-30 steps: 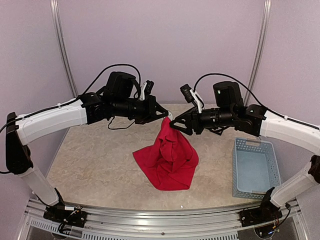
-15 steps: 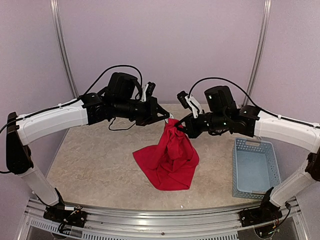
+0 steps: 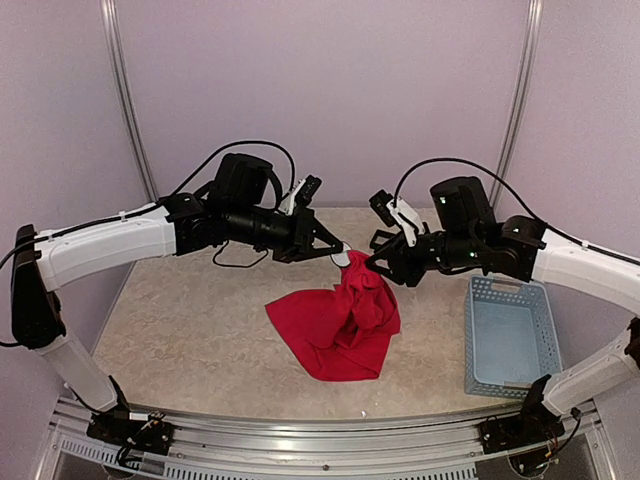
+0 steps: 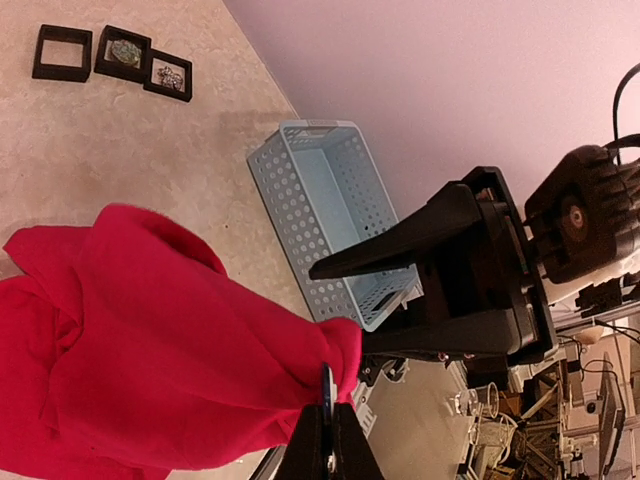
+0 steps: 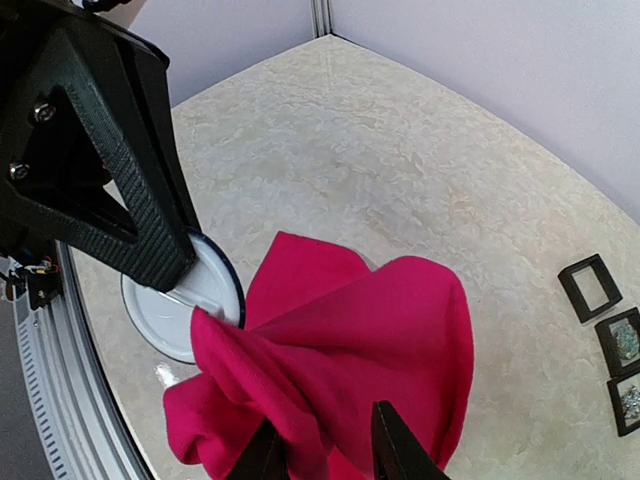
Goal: Remove the brooch from the garment
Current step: Pass from the left arm to the right
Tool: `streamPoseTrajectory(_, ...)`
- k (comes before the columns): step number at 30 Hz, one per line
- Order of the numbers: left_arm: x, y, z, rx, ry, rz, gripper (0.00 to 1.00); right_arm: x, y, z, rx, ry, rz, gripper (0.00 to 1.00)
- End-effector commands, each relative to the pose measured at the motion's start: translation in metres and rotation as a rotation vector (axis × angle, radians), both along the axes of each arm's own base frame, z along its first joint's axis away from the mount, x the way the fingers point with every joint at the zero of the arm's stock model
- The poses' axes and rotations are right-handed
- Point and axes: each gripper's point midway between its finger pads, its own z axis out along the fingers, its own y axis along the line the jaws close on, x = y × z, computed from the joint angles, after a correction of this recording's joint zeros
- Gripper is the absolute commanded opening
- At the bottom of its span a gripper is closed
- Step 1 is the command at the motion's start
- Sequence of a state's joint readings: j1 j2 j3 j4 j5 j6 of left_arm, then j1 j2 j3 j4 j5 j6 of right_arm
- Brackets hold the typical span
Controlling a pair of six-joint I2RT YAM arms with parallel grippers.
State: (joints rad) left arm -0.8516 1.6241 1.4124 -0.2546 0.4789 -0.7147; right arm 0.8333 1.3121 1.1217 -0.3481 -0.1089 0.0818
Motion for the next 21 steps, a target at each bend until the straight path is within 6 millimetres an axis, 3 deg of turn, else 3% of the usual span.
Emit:
streamPoseTrajectory(1, -0.015, 0.008, 0.013, -0.035, -0.017, -0.109, 0.00, -0.034, -0.007, 0.014, 0.026, 0.037, 0.173, 0.44)
streamPoseTrajectory(5, -0.022, 0.010, 0.010, -0.030, -0.006, -0.154, 0.00, -0.050, -0.012, 0.024, 0.067, 0.115, 0.255, 0.58)
streamPoseTrajectory(8, -0.031, 0.008, 0.010, -0.034, 0.011, -0.209, 0.00, -0.061, -0.011, 0.021, 0.096, 0.207, 0.327, 0.60)
streamPoseTrajectory(11, -0.040, 0.000, 0.008, -0.015, 0.013, -0.260, 0.00, -0.069, -0.006, 0.019, 0.137, 0.284, 0.385, 0.60)
streamPoseTrajectory(15, -0.047, -0.010, 0.000, 0.071, -0.015, -0.294, 0.00, -0.065, 0.001, 0.014, 0.181, 0.351, 0.420, 0.52)
streamPoseTrajectory(21, -0.051, -0.021, -0.005, 0.082, -0.007, -0.331, 0.00, -0.069, 0.013, 0.021, 0.264, 0.432, 0.516, 0.47)
